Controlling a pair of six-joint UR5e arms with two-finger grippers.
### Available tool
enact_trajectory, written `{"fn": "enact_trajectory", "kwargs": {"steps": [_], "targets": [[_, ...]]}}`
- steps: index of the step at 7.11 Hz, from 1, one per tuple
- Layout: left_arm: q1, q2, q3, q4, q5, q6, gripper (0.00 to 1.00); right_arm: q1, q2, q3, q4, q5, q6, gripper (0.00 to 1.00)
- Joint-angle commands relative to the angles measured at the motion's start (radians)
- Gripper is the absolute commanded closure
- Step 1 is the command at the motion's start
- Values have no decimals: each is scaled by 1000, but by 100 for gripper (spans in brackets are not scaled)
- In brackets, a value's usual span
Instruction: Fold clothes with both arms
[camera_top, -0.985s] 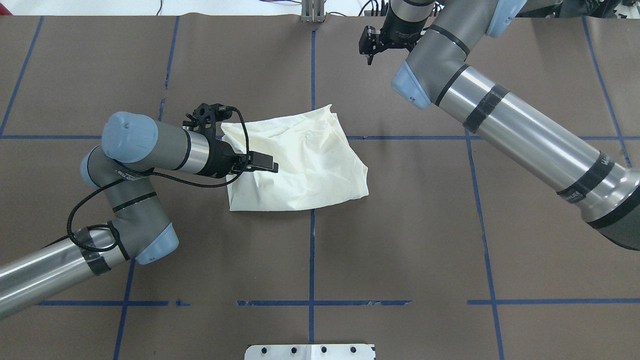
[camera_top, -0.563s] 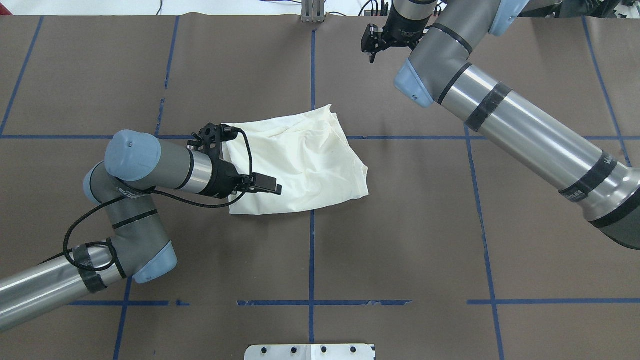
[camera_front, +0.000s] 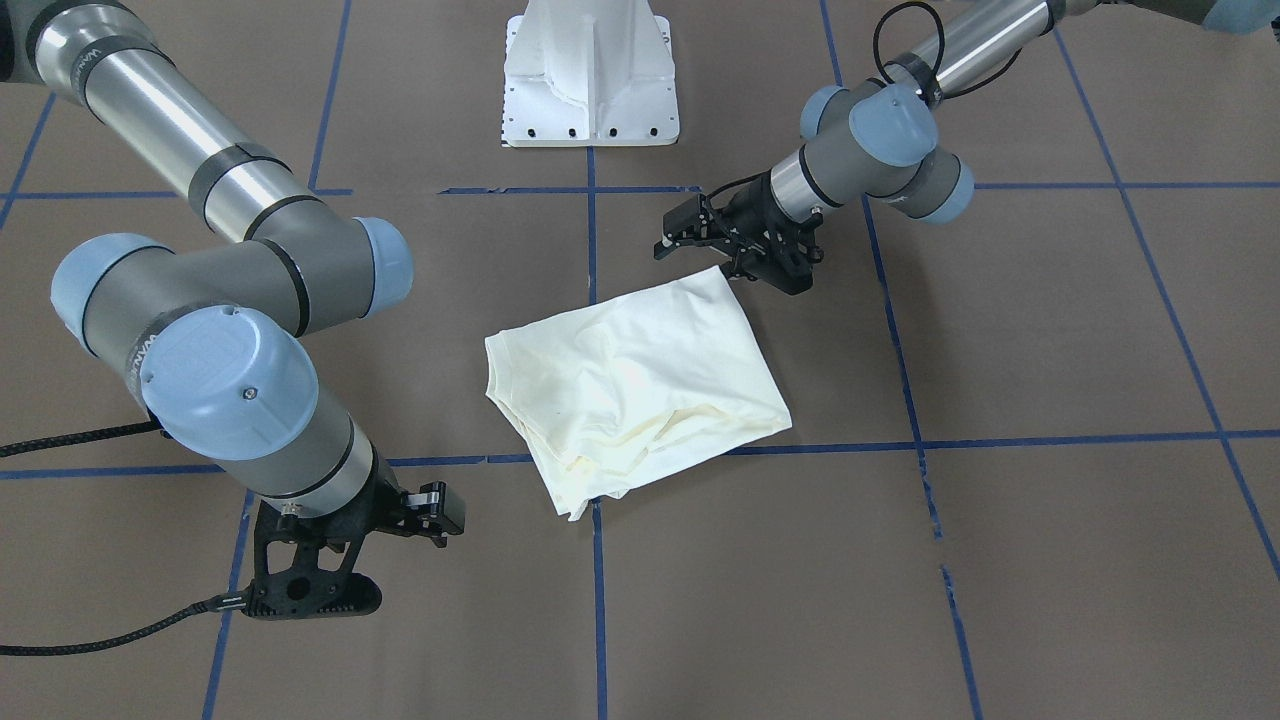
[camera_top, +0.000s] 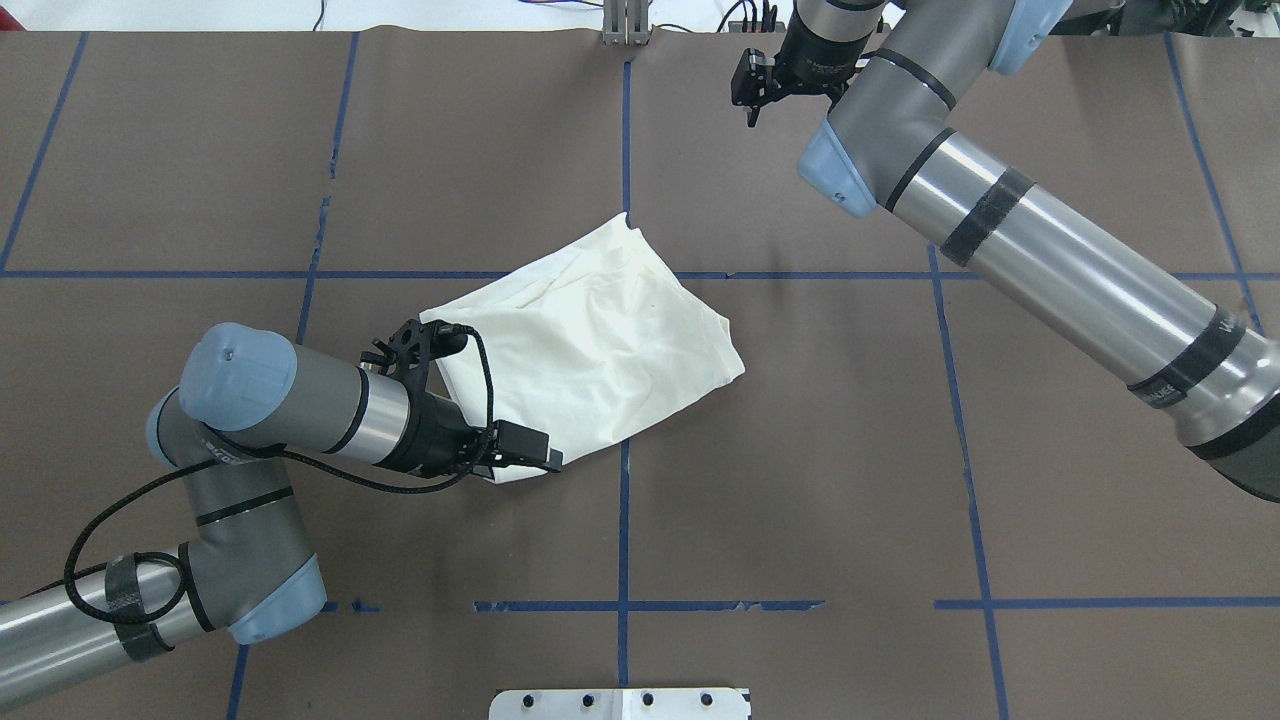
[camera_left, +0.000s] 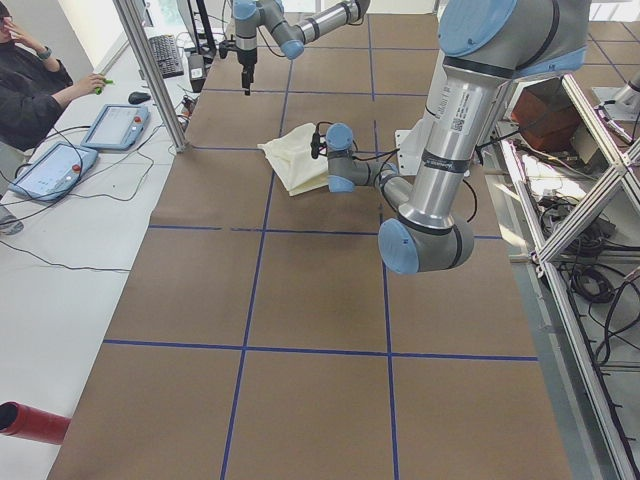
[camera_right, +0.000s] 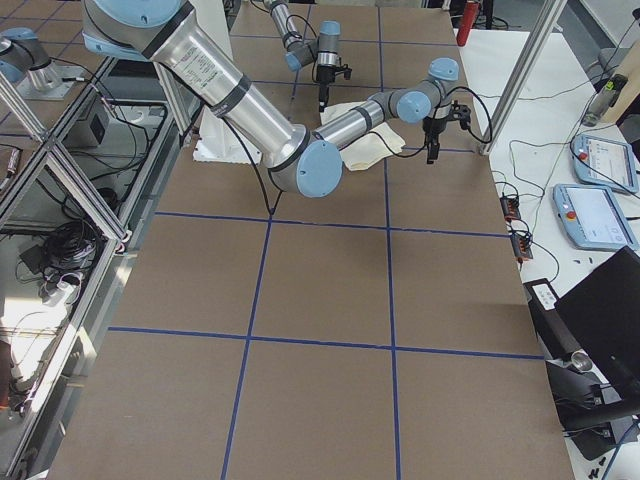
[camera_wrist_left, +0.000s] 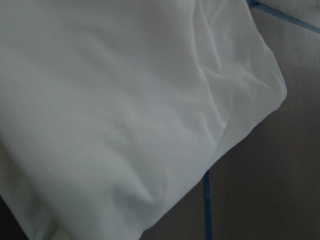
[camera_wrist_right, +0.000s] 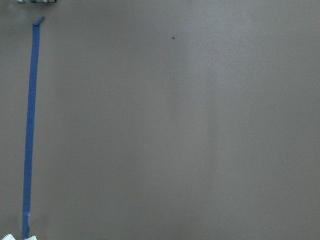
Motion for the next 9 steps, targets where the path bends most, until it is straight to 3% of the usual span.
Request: {"fn": "enact_trajectory", "kwargs": {"steps": [1,2,3,4,5,7,9], "targets": [[36,3,-29,-1,3,-38,0,3,-1,2,0,-1,0,0],[43,6,-53,1,3,-49,0,4,-1,2,2,-1,0,0],[43,91,-130,1,0,-46,0,16,-6,3,3,6,-6,0],[36,175,-197,4,-6,-35,0,22,-44,41,2,6,-28,0],[-25,194,-212,11,-10,-8,0,36,-102,98,0,10,-49,0],[-250,277,-210,25,-108,178,0,88,-237,173,0,35,-144,0],[-488,280,-210,275,-159,524,0,186,-363,250,-26,62,-324,0]]}}
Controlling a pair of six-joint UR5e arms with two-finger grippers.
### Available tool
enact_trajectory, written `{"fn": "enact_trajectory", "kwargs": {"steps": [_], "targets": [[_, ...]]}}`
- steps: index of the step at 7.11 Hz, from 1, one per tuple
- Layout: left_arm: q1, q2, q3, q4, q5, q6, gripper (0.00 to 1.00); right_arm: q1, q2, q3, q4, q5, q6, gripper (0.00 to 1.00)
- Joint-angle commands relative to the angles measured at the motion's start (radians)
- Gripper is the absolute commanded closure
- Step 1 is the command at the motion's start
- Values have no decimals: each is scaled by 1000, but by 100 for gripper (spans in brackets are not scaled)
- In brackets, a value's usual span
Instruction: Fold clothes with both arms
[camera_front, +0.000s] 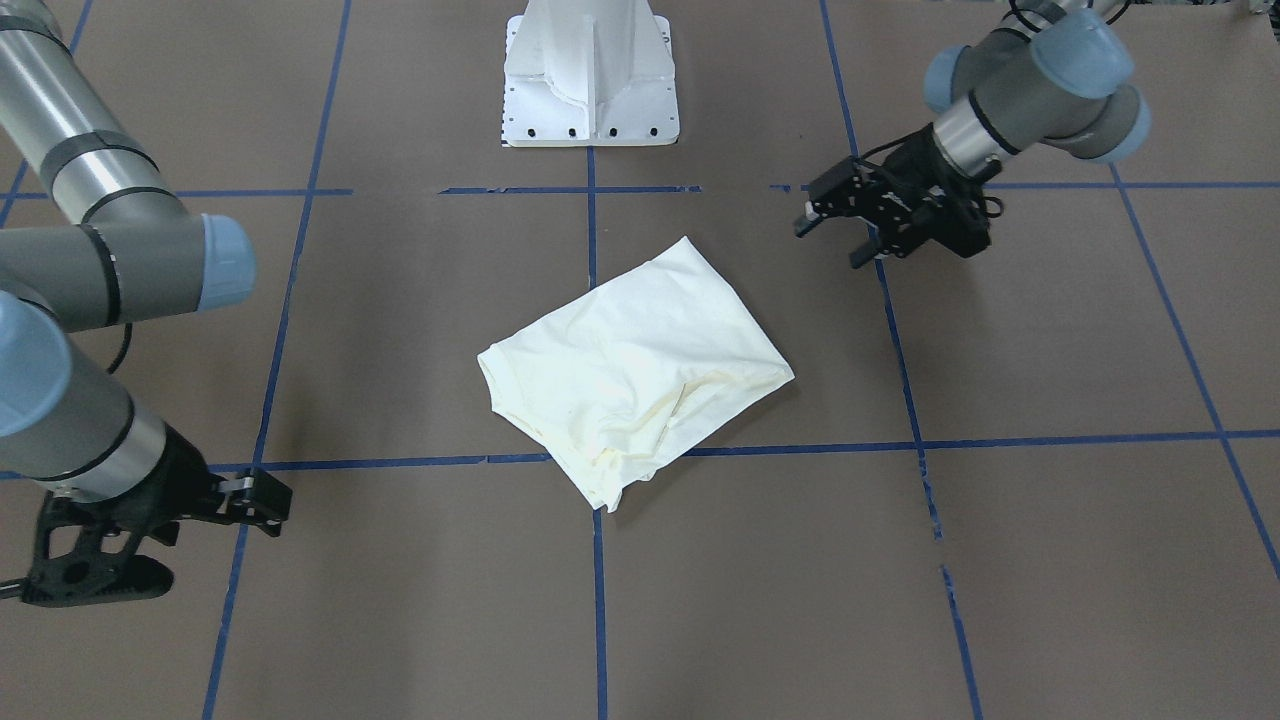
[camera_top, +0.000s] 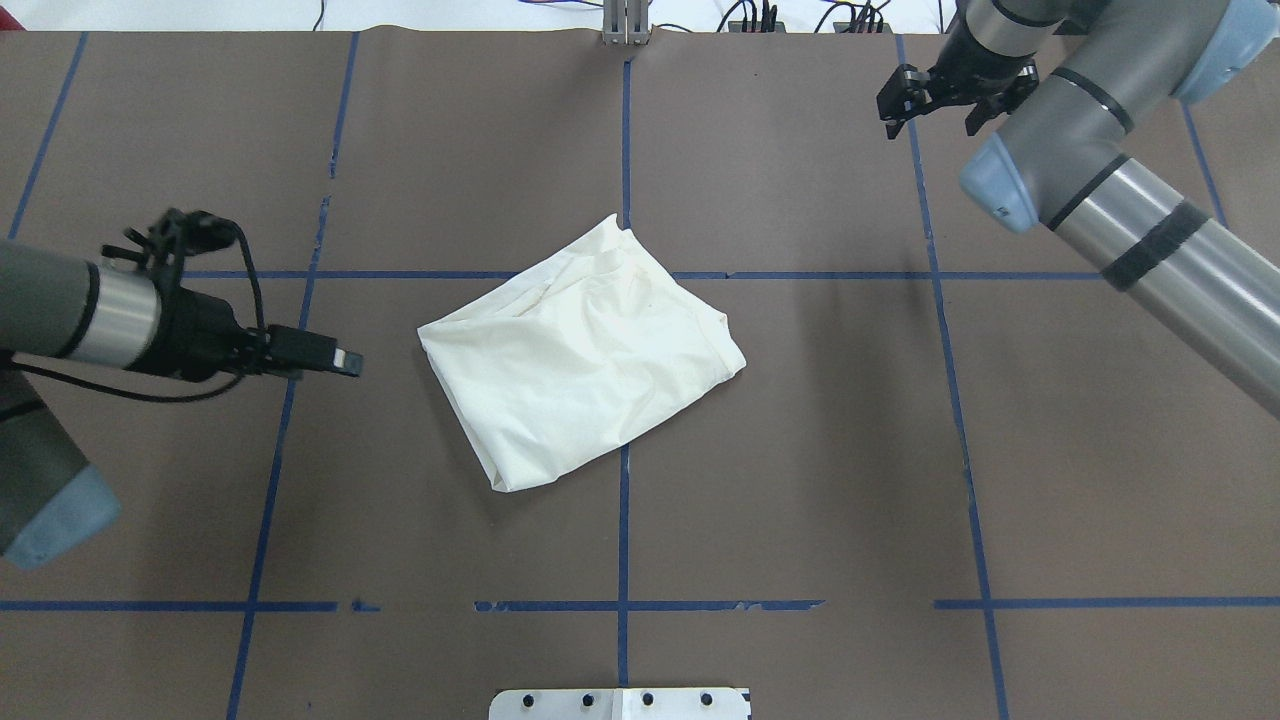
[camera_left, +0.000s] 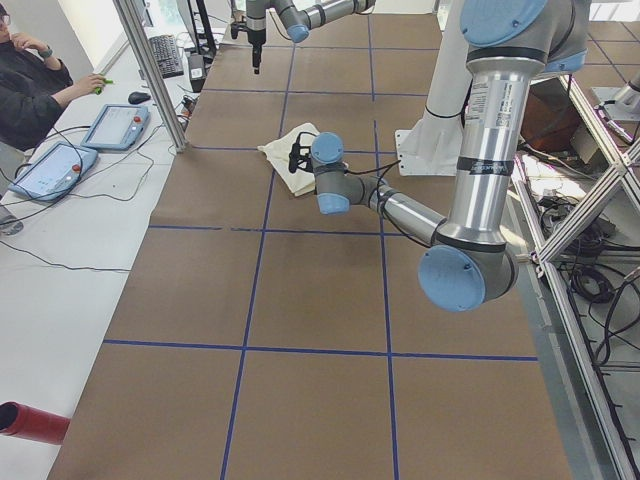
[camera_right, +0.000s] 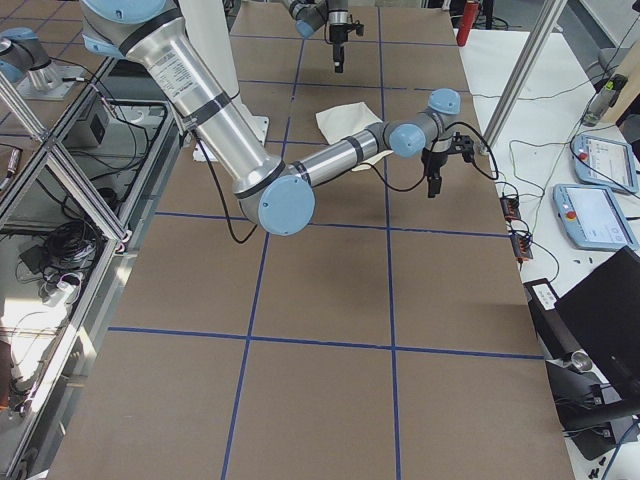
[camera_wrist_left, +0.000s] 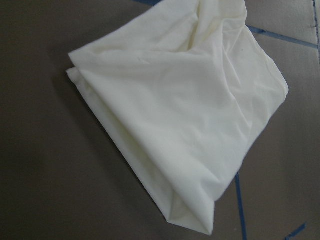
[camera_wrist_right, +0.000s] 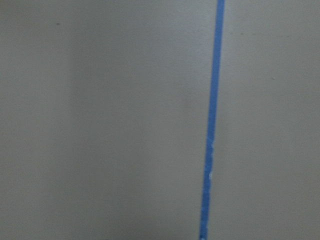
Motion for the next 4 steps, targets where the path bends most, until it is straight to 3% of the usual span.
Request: {"fn": "enact_trajectory", "kwargs": {"steps": [1,3,4], "targets": [[-229,7,12,254,-17,374,0,89,-164,122,-73,17,-204,0],[-466,6,45,482,-4,708,0,184,-280,188,-136,19,-346,0],[-546,1,61,573,47,897,0,251,-348,182,-142,67,-476,0]]}}
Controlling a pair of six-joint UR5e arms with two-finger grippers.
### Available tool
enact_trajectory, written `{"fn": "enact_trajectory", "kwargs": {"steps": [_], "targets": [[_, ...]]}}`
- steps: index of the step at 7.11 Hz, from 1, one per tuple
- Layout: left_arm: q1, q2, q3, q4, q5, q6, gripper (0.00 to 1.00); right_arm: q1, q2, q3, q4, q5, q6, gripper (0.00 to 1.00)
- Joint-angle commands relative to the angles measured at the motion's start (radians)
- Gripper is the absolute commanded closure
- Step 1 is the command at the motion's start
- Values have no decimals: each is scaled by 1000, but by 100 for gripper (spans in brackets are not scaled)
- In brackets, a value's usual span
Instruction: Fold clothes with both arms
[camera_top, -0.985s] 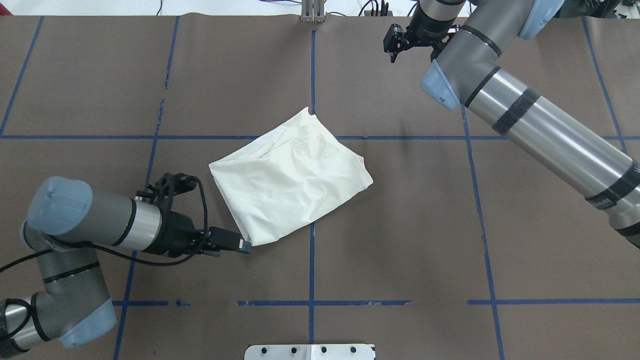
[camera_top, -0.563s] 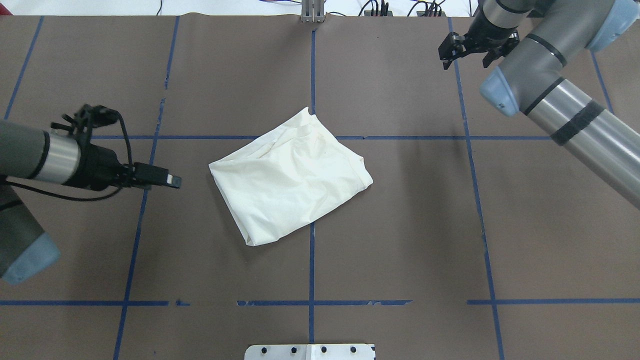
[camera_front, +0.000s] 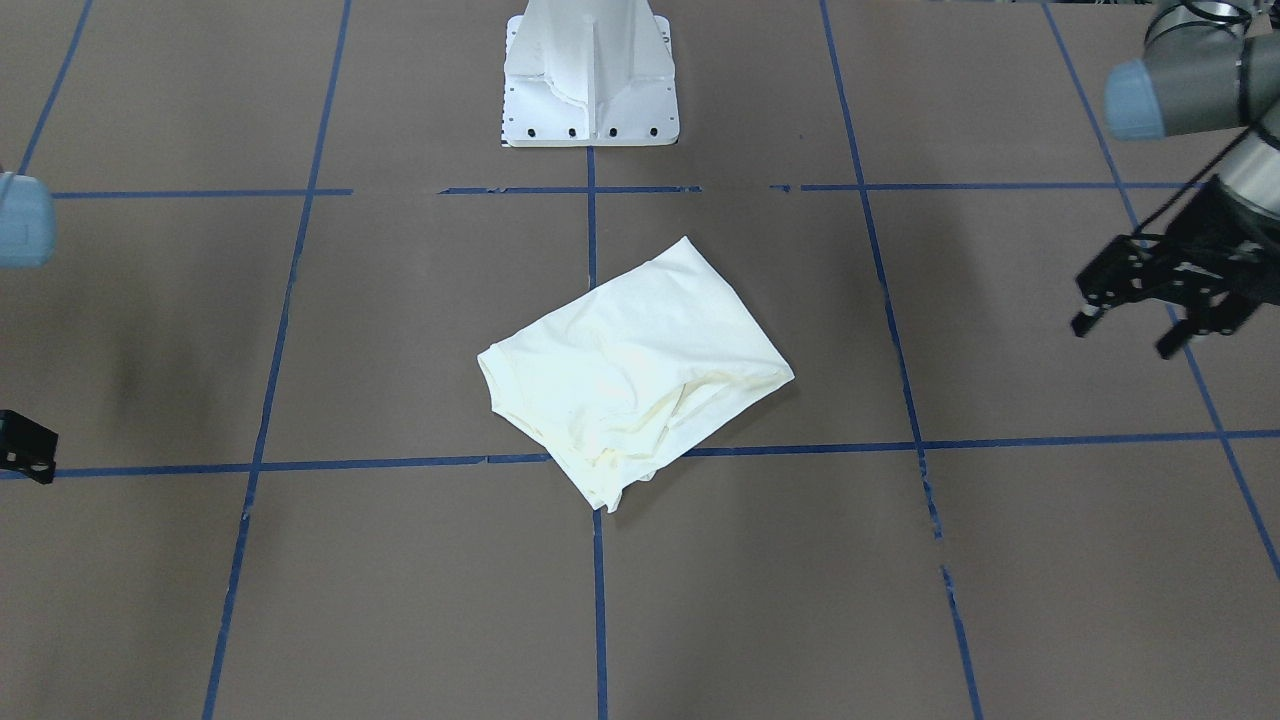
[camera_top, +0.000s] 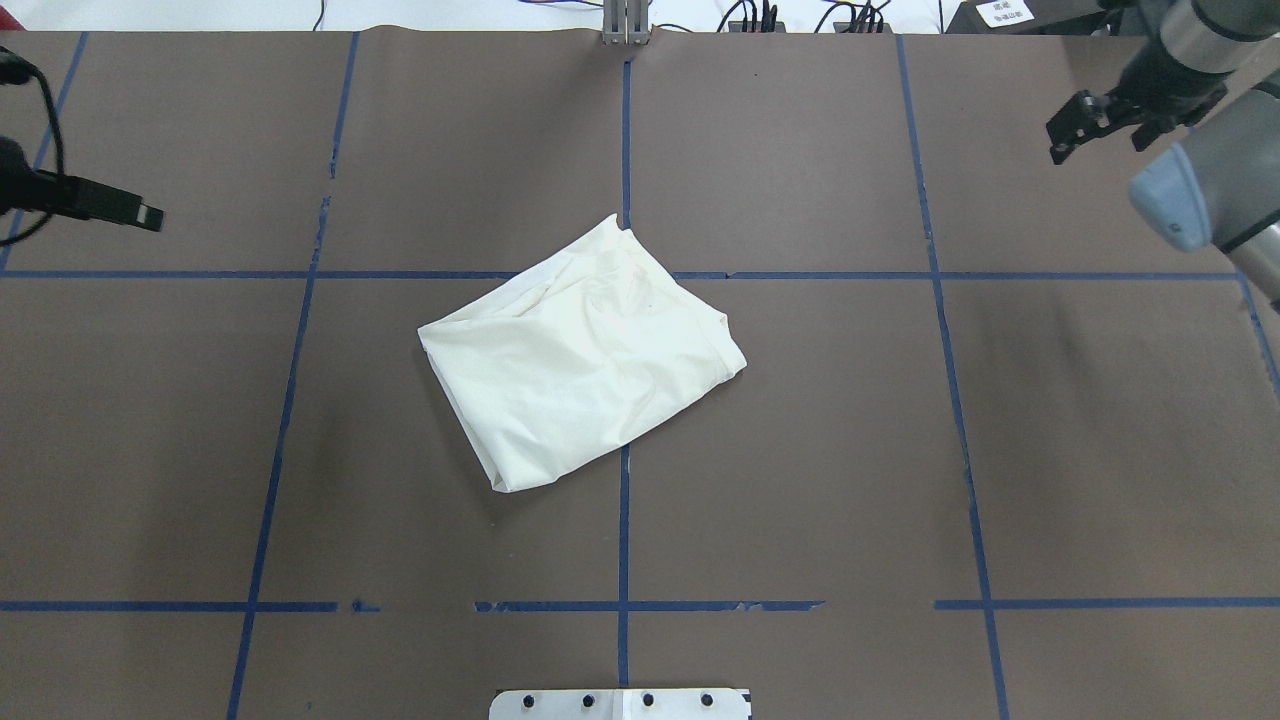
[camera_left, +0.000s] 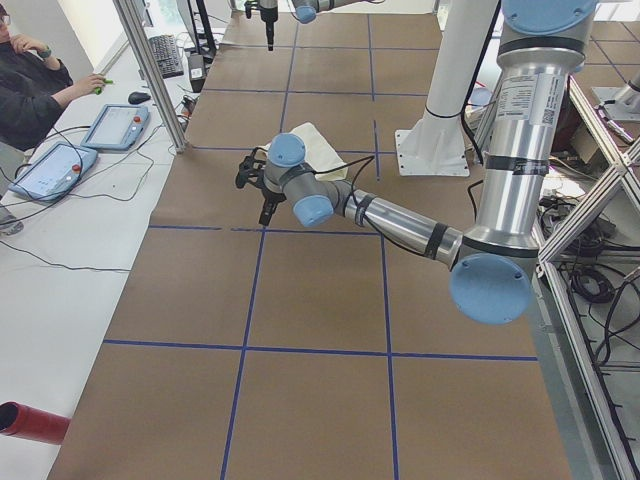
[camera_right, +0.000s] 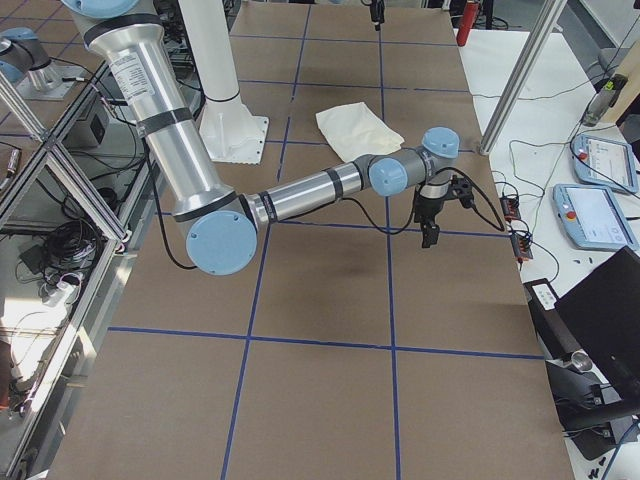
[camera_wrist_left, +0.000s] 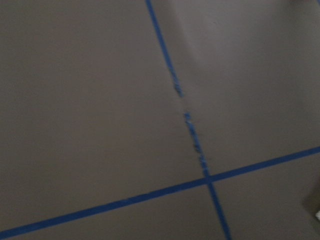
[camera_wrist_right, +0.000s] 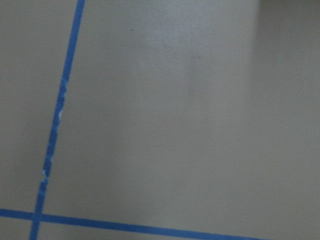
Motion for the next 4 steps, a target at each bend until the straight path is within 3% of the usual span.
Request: {"fn": "enact_trajectory", "kwargs": {"steps": [1,3,4], "targets": [[-191,-5,24,222,59,363,0,159,-152,7,-20,115,-243,0],[-270,8,37,339,56,650,0,279,-272,17,-24,142,-452,0],[-301,69,30,375,41,762,0,302,-320,27,-23,151,-476,0]]}}
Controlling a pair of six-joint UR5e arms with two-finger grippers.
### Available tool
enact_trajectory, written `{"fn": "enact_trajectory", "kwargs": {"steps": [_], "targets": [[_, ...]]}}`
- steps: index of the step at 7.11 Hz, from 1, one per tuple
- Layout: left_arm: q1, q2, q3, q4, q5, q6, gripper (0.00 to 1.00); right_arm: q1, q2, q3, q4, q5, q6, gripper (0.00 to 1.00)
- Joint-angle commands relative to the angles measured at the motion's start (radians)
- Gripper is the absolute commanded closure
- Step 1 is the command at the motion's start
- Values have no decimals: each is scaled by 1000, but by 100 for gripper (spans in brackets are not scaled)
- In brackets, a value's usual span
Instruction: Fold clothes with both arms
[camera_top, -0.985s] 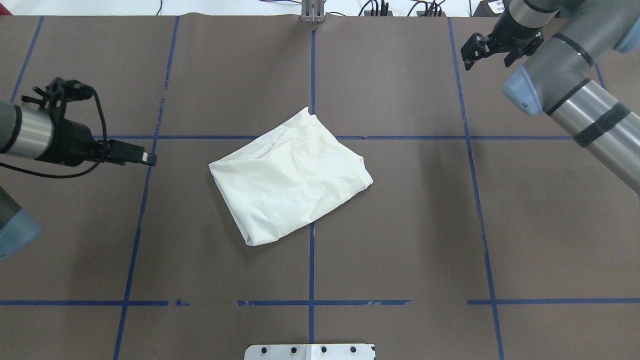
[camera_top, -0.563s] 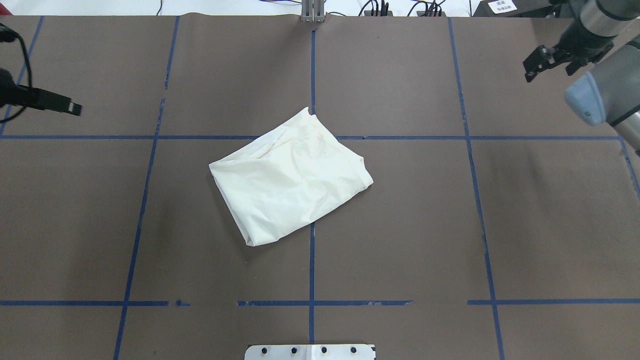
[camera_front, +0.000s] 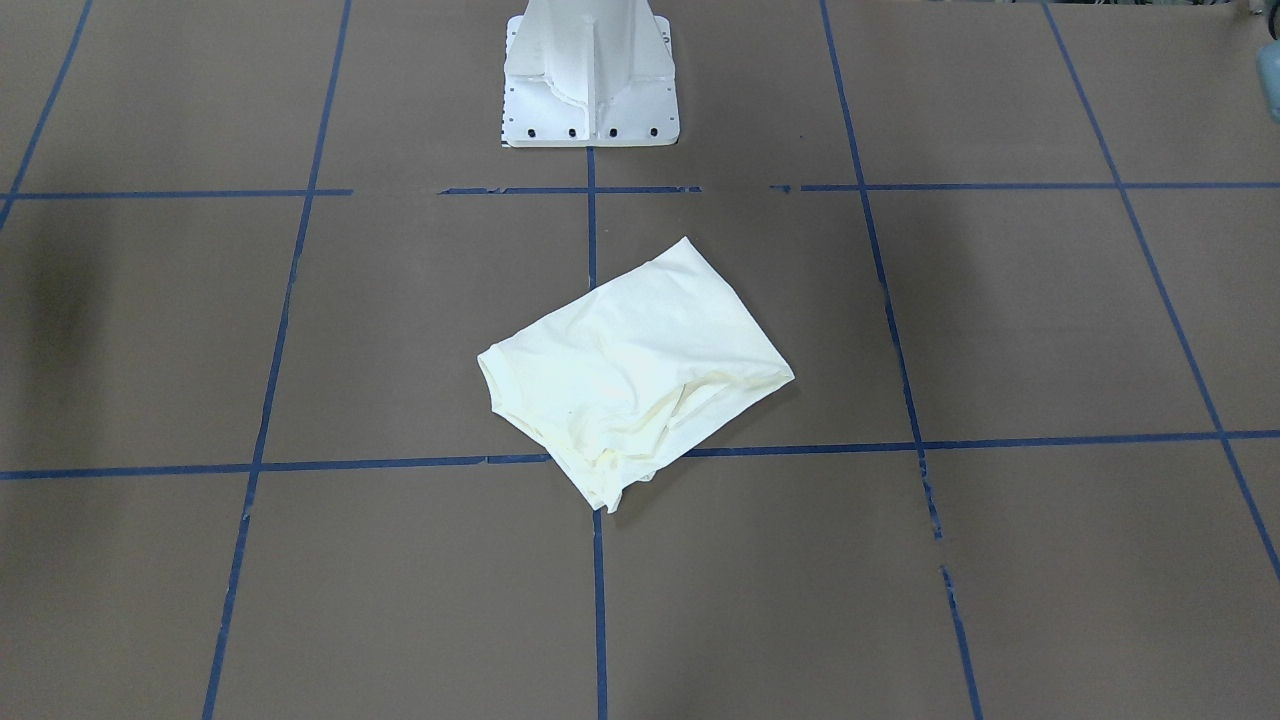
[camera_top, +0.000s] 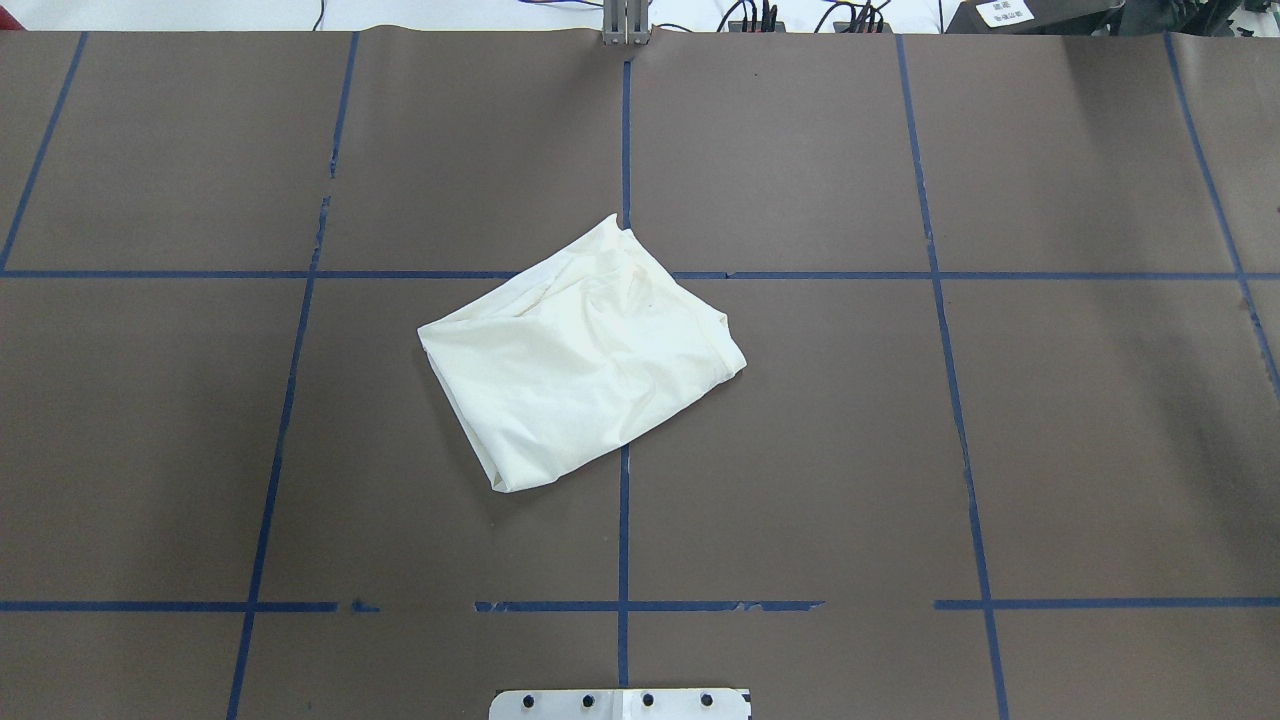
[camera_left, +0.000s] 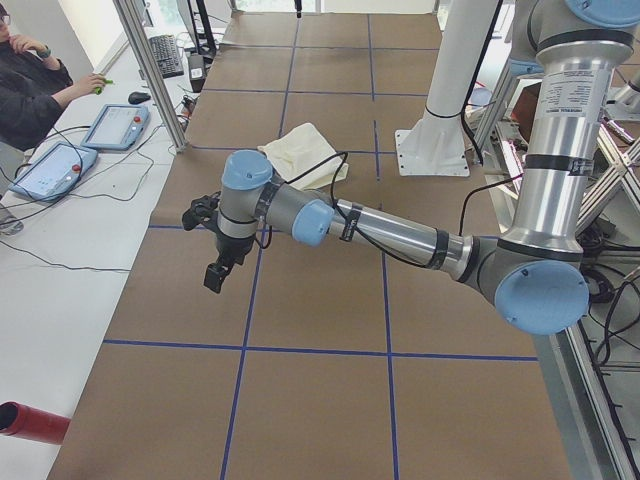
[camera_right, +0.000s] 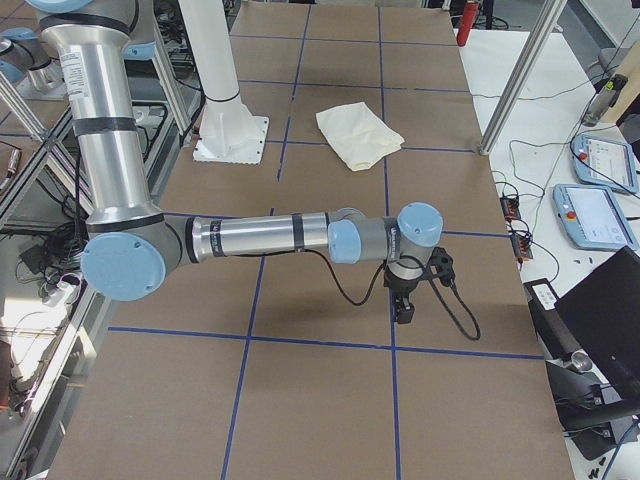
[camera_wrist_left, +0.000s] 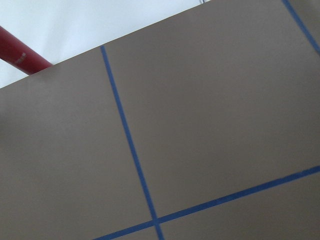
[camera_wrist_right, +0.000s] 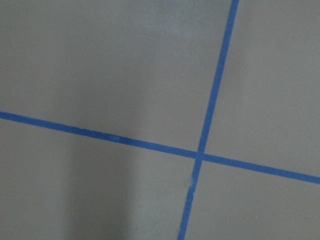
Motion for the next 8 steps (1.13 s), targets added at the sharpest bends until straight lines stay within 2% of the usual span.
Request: {"fn": "enact_trajectory", "kwargs": {"steps": [1,3,4,6,8], "targets": [[-74,118,-9,37,-24,136,0,51,-118,4,15,94,-59,0],[-69,116,70,-133,-24,-11,0,51,-128,4,15,104,-53,0],[-69,142,92,-193,-25,-7,0,51,-129,10,15,101,-50,0],[-68,139,112,-134,-24,-19,0,52,-134,22,15,101,-36,0],[-45,134,86,49,-59,-21,0,54,-134,24,15,99,0,0]]}}
